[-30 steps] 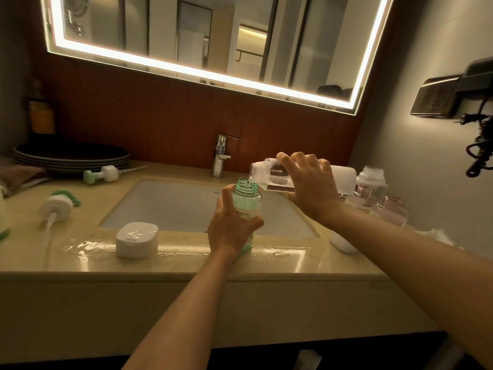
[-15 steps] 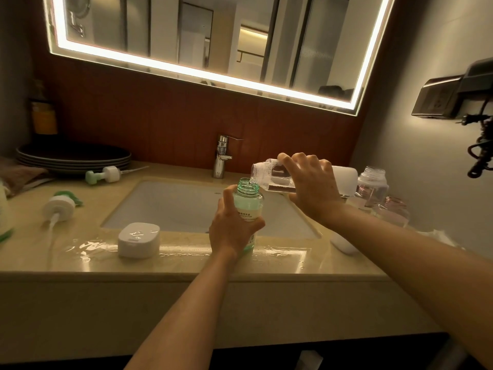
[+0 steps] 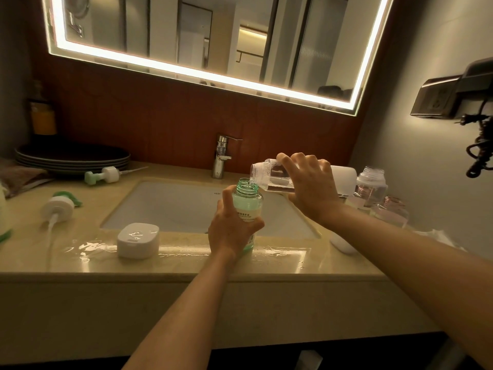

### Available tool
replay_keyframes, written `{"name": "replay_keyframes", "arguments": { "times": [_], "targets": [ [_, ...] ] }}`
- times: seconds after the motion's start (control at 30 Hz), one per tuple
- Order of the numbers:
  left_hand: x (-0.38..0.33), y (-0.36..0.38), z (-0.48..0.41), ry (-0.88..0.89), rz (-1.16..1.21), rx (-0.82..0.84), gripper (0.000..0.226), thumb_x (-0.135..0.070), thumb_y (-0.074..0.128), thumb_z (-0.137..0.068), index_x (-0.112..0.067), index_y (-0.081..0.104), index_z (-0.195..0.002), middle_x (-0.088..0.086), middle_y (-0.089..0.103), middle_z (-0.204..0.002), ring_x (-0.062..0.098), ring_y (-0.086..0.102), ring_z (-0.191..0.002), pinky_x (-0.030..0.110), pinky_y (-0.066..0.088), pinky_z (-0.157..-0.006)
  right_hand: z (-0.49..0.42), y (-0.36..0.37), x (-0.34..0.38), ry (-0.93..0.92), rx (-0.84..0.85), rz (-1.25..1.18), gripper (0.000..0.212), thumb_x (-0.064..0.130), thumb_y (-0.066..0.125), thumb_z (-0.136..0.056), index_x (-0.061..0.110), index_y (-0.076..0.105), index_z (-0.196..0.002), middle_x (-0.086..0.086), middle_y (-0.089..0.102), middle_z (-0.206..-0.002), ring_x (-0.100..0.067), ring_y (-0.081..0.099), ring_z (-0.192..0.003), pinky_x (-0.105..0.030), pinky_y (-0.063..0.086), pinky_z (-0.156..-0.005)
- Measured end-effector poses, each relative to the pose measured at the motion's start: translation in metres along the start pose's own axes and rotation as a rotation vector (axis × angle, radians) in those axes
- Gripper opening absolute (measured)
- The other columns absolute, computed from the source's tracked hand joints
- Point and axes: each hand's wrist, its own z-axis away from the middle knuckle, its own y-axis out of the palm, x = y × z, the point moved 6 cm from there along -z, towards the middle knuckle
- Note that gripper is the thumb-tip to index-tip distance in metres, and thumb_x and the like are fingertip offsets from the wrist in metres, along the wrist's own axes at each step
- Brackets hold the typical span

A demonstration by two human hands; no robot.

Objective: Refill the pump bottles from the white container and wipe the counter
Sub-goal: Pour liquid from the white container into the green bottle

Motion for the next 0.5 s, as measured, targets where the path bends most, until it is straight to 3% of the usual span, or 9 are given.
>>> {"name": "replay_keyframes", "arguments": {
  "times": [0.5],
  "targets": [
    [0.0012, -0.0016, 0.0011, 0.018, -0.004, 0.005, 0.086, -0.034, 0.079, -0.066, -0.015, 0.027, -0.132, 0.006, 0.051, -0.125, 0.022, 0.055, -0.104, 0.033, 0.051, -0.077, -0.0003, -0.0061, 0.0020, -0.004, -0.013, -0.012, 0.069, 0.014, 0.081, -0.062, 0.016, 0.051, -0.124, -0.013, 0.060, -0.110, -0.034, 0.057, -0.097, -0.050, 0.044, -0.085]
  ]
}}
